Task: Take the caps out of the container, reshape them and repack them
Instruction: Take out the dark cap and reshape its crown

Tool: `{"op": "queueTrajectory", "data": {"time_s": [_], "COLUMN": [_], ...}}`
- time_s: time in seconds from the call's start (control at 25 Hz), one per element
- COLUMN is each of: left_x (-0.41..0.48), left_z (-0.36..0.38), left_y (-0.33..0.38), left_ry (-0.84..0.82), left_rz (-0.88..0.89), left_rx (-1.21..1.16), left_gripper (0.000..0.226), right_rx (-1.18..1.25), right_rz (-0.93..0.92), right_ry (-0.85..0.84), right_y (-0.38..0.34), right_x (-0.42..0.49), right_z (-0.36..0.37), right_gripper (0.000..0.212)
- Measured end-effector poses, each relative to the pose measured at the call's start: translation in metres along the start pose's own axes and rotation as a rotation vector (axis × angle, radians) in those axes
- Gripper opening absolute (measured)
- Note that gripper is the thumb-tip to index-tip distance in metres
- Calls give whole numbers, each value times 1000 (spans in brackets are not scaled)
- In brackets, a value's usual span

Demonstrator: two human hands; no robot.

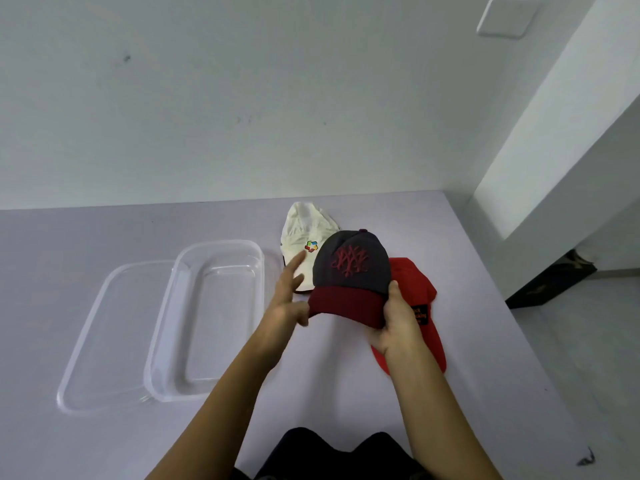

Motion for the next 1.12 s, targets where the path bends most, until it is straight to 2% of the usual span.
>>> {"op": "queueTrajectory", "data": {"time_s": [0.08, 0.12, 0.2, 0.32, 0.36, 0.48, 0.52, 0.56, 0.68, 0.8, 0.88, 1.0, 1.08, 1.12], "left_x": [-6, -5, -2, 1, 1, 3, 3, 3, -1, -9, -13, -12, -13, -14], "left_z": [3, 4, 4, 1, -1, -8, -9, -10, -8, 0, 8, 12, 6, 2], "left_y": [0, -2, -4, -1, 2, 9, 11, 11, 11, 2, -5, -4, -3, -6], "left_ry": [-221, -208, -27, 172, 199, 173, 148, 126, 127, 264, 360, 445, 408, 385], "left_rz": [162, 303, 544, 617, 612, 633, 644, 658, 753, 869, 915, 980, 1032, 1050], "left_rx": [359, 553, 686, 593, 581, 575, 579, 585, 600, 643, 603, 580, 676, 734], "left_gripper": [98, 91, 68, 59, 59, 59, 59, 57, 41, 33, 37, 41, 39, 38], "right_rx": [0, -16, -54, -251, -393, -1088, -1294, -1393, -1294, -1267, -1131, -1005, -1081, -1152], "right_rz": [-17, -29, -86, -302, -449, -1003, -1126, -1217, -1316, -1384, -1377, -1277, -1322, -1368], "right_ry": [-15, -40, -107, -113, -72, -84, -72, -19, 221, 352, 312, 238, 267, 299], "right_y": [-3, -5, -11, -14, -14, -13, -12, -12, -17, -20, -9, 5, -2, -9], "right_x": [-2, -5, -15, -24, -28, -36, -37, -38, -38, -40, -48, -58, -58, -57], "right_z": [1, 2, 5, 5, 2, -11, -12, -10, -6, -3, 7, 18, 13, 10], "right_gripper": [46, 45, 43, 38, 44, 87, 92, 91, 72, 54, 37, 35, 29, 39]}}
Point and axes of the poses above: each hand's wrist, its own x-axis towards the middle knuckle, its own z-axis out of the palm, y = z × x, the point moved 1 cm from there along x, towards the middle knuckle, and after that the axes turned 15 degrees about -x, right-handed, at the moved point
